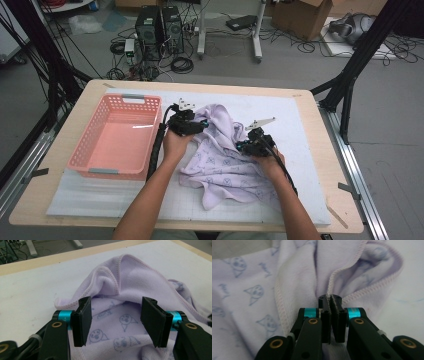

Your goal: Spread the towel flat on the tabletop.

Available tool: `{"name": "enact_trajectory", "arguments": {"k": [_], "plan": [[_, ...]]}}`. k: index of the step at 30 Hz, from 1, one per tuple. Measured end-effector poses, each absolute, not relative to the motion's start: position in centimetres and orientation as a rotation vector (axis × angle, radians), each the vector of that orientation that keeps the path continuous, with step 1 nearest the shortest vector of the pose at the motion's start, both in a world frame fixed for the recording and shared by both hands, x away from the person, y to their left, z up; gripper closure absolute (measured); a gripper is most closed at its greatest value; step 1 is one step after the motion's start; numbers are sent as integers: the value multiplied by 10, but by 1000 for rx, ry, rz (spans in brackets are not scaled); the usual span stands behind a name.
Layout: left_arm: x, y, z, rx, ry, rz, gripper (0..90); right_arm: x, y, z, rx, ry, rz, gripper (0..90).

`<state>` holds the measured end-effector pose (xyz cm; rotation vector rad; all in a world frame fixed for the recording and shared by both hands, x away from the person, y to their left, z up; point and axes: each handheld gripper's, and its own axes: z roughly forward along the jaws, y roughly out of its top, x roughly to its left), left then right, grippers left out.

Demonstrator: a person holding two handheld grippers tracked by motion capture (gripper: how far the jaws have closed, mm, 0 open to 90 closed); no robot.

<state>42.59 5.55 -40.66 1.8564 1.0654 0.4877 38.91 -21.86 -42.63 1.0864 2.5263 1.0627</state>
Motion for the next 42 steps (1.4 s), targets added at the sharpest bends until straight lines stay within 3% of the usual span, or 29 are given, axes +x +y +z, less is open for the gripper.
{"name": "enact_trajectory", "arguments": {"k": [15, 17, 19, 21, 31, 32, 33, 35, 36, 42], "plan": [[410, 51, -424, 1939, 1037, 422, 431, 462, -271, -369, 1270, 2056, 788, 873], [408, 49, -427, 1961, 1032, 406, 428, 465, -279, -371, 1318, 2005, 764, 832], [407, 47, -429, 1983, 1024, 389, 423, 465, -288, -375, 1405, 1953, 729, 693], [405, 46, -432, 1997, 1016, 388, 420, 461, -295, -376, 1421, 1941, 781, 642], [399, 45, -445, 2027, 1034, 390, 402, 420, -309, -390, 1287, 2134, 952, 561], [397, 44, -445, 2040, 1030, 410, 412, 417, -308, -395, 1274, 2181, 951, 553], [395, 44, -444, 2054, 1019, 429, 488, 414, -307, -401, 1269, 2217, 940, 542], [394, 47, -441, 2065, 1006, 400, 808, 408, -305, -412, 1260, 2257, 923, 531], [394, 49, -439, 2068, 1023, 434, 854, 405, -305, -417, 1266, 2263, 923, 522], [408, 79, -424, 1847, 1196, 620, 866, 398, -301, -429, 1322, 2350, 886, 476]]}}
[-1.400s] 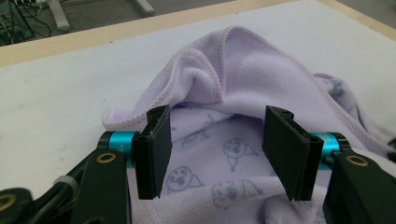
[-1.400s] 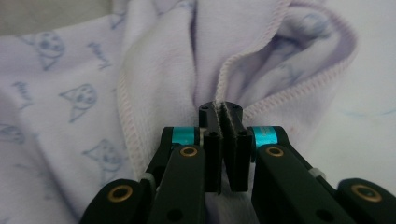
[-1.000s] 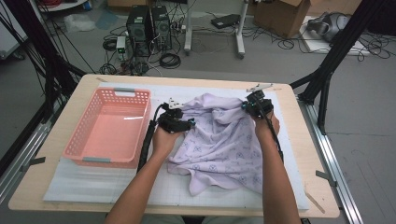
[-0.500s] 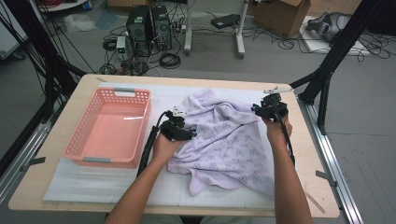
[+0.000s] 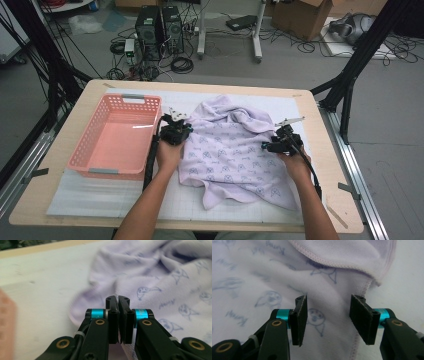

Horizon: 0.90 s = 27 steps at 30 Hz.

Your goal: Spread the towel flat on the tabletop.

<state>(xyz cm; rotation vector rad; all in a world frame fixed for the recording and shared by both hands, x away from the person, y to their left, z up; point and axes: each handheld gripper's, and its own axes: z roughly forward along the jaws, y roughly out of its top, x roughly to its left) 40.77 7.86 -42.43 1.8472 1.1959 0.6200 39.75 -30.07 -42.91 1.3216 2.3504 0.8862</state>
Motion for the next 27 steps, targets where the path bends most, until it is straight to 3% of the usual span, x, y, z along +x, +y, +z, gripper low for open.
{"name": "enact_trajectory", "arguments": {"k": [5, 9, 11, 13, 19, 23, 27], "plan": [[417, 80, -424, 1799, 1229, 678, 864, 390, -288, -425, 1226, 2358, 815, 471], [419, 83, -430, 1793, 1241, 595, 811, 387, -291, -430, 1241, 2358, 801, 500], [416, 79, -430, 1820, 1205, 519, 614, 384, -297, -437, 1281, 2337, 881, 584], [408, 73, -428, 1853, 1138, 515, 538, 382, -302, -438, 1264, 2335, 935, 850], [382, 67, -421, 1872, 1024, 467, 419, 394, -308, -442, 1290, 2108, 781, 867], [360, 65, -424, 1930, 935, 436, 415, 400, -335, -446, 1511, 1879, 813, 863], [352, 60, -433, 1962, 920, 338, 392, 395, -330, -442, 1433, 1898, 806, 796]]}}
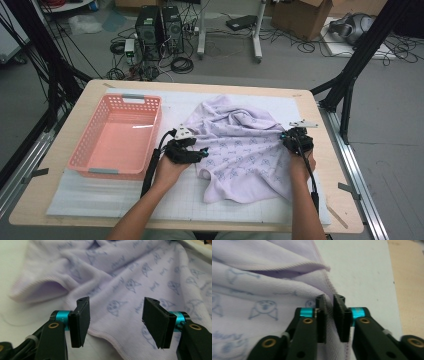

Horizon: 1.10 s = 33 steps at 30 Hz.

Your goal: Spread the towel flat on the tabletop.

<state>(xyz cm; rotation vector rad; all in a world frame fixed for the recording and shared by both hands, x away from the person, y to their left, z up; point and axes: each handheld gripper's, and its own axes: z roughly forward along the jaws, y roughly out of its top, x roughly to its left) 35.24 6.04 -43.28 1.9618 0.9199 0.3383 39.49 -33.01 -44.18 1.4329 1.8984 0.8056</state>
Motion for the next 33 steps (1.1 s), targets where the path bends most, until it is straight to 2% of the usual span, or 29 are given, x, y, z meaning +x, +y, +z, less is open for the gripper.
{"name": "enact_trajectory", "arguments": {"k": [3, 5, 9, 10, 11, 12, 13, 14, 20, 27, 30, 33], "plan": [[352, 55, -442, 2019, 934, 292, 370, 387, -329, -431, 1406, 1923, 866, 638], [351, 50, -449, 2058, 928, 296, 365, 380, -330, -423, 1387, 1941, 900, 595], [343, 39, -449, 2122, 867, 414, 383, 355, -335, -409, 1329, 1977, 1038, 543], [342, 39, -448, 2130, 841, 401, 454, 349, -337, -406, 1317, 1993, 1062, 535], [341, 39, -446, 2135, 825, 396, 561, 343, -337, -405, 1300, 2001, 1072, 530], [341, 40, -445, 2151, 811, 405, 747, 337, -337, -404, 1280, 2011, 1074, 528], [343, 40, -445, 2145, 828, 392, 826, 332, -336, -403, 1263, 2024, 1079, 526], [345, 41, -445, 2134, 848, 382, 839, 327, -336, -403, 1245, 2037, 1086, 523], [367, 65, -443, 1990, 1044, 503, 848, 305, -333, -411, 1175, 2121, 1095, 520], [390, 89, -444, 1834, 1219, 682, 850, 304, -325, -426, 1172, 2199, 1054, 501], [398, 89, -447, 1821, 1252, 646, 849, 306, -322, -429, 1180, 2208, 1049, 488], [396, 85, -446, 1815, 1214, 612, 827, 308, -316, -434, 1175, 2246, 1026, 485]]}}
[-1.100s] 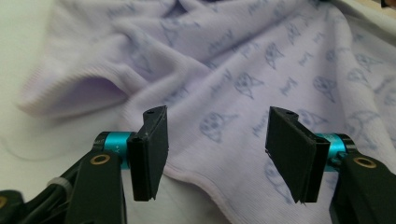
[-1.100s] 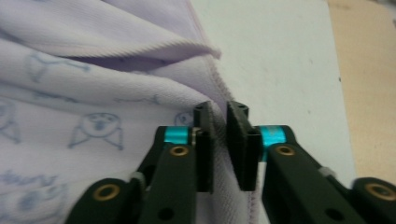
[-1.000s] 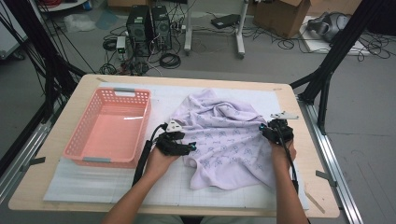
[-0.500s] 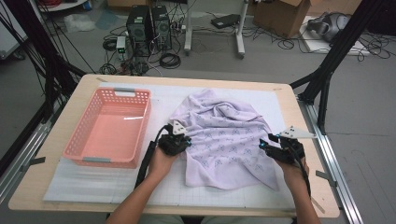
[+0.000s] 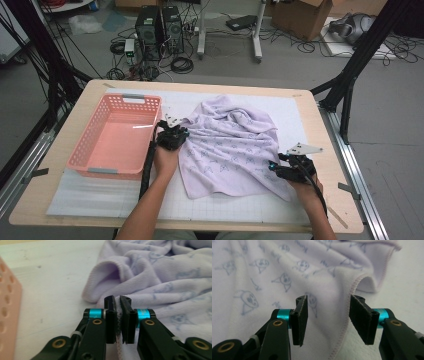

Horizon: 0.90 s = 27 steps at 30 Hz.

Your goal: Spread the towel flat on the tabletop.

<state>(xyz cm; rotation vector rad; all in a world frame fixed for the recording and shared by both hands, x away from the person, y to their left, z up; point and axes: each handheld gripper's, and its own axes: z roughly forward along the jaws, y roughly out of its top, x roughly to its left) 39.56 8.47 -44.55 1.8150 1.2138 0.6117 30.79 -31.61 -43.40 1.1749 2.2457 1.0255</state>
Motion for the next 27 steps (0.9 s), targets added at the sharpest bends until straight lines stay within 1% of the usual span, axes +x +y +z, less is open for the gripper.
{"name": "enact_trajectory", "arguments": {"k": [1, 3, 4, 5, 6, 7, 8, 9, 12, 17, 20, 22, 23, 27], "plan": [[395, 84, -445, 1813, 1199, 596, 772, 309, -314, -437, 1169, 2265, 1001, 485], [393, 83, -443, 1795, 1185, 553, 565, 313, -310, -442, 1174, 2302, 940, 520], [391, 82, -443, 1793, 1168, 528, 489, 315, -310, -444, 1186, 2295, 953, 544], [389, 81, -442, 1799, 1153, 512, 424, 316, -310, -444, 1193, 2303, 958, 615], [387, 79, -440, 1807, 1129, 509, 394, 318, -310, -443, 1173, 2323, 965, 694], [384, 78, -439, 1816, 1103, 505, 383, 318, -308, -442, 1142, 2339, 957, 829], [381, 77, -437, 1819, 1083, 501, 377, 319, -306, -442, 1104, 2345, 927, 858], [378, 76, -435, 1824, 1064, 494, 370, 321, -305, -441, 1088, 2348, 911, 867], [367, 74, -430, 1834, 1017, 465, 360, 333, -309, -442, 1133, 2286, 892, 871], [348, 74, -429, 1906, 937, 419, 360, 355, -318, -446, 1211, 2131, 827, 871], [338, 75, -433, 1939, 921, 387, 360, 365, -319, -445, 1218, 2065, 760, 870], [333, 76, -435, 1954, 917, 369, 360, 368, -319, -445, 1257, 2057, 784, 856], [330, 76, -436, 1962, 919, 356, 360, 367, -319, -445, 1250, 2058, 784, 837], [322, 76, -443, 1991, 911, 319, 361, 356, -322, -437, 1255, 2034, 835, 635]]}}
